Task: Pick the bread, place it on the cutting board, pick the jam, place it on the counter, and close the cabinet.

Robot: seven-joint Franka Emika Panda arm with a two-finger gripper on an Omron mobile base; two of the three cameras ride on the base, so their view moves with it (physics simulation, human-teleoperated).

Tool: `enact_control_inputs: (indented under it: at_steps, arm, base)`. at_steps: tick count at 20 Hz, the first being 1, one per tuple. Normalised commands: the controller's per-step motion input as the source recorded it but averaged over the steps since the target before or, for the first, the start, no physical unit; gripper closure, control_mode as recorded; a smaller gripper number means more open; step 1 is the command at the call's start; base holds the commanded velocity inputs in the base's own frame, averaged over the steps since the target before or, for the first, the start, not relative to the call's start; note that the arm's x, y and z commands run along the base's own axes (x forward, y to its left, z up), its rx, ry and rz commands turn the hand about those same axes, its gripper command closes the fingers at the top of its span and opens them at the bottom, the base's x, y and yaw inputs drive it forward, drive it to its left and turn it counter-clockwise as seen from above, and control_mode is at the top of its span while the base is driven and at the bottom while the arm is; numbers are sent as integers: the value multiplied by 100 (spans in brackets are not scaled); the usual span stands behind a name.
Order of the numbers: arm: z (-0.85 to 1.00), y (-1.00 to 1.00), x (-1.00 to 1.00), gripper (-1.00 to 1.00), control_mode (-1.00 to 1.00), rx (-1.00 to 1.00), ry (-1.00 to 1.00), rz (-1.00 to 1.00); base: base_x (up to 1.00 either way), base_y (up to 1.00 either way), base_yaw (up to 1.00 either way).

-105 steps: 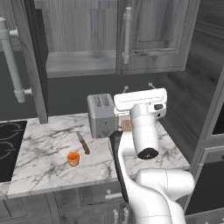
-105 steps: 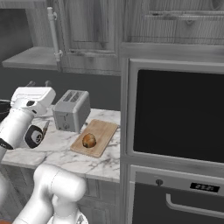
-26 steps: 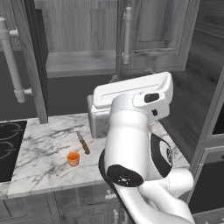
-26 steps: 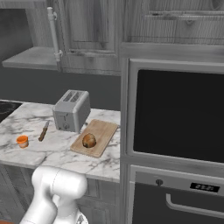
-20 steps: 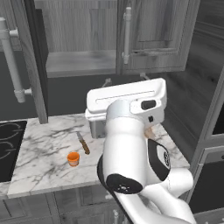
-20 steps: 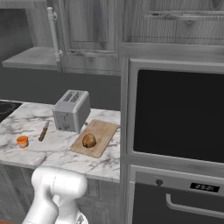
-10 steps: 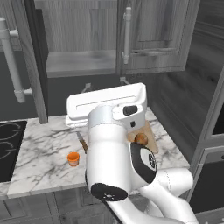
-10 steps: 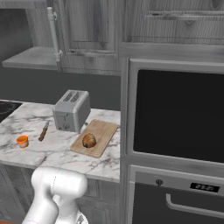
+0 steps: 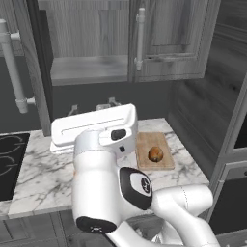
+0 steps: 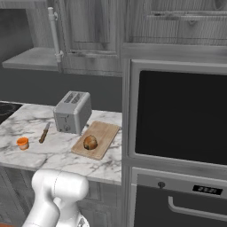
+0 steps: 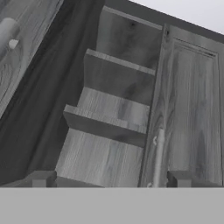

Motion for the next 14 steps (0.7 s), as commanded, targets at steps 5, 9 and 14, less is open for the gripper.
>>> enact_control_inputs:
  at_steps: [5, 9, 14]
  arm:
    - [-33, 28, 21, -100, -100, 0, 0, 5]
    - [-12, 26, 21, -100, -100, 0, 0, 5]
    - [-1, 32, 10, -100, -100, 0, 0, 5]
  base:
    - [0, 0, 0]
    - [0, 0, 0]
    - [0, 0, 0]
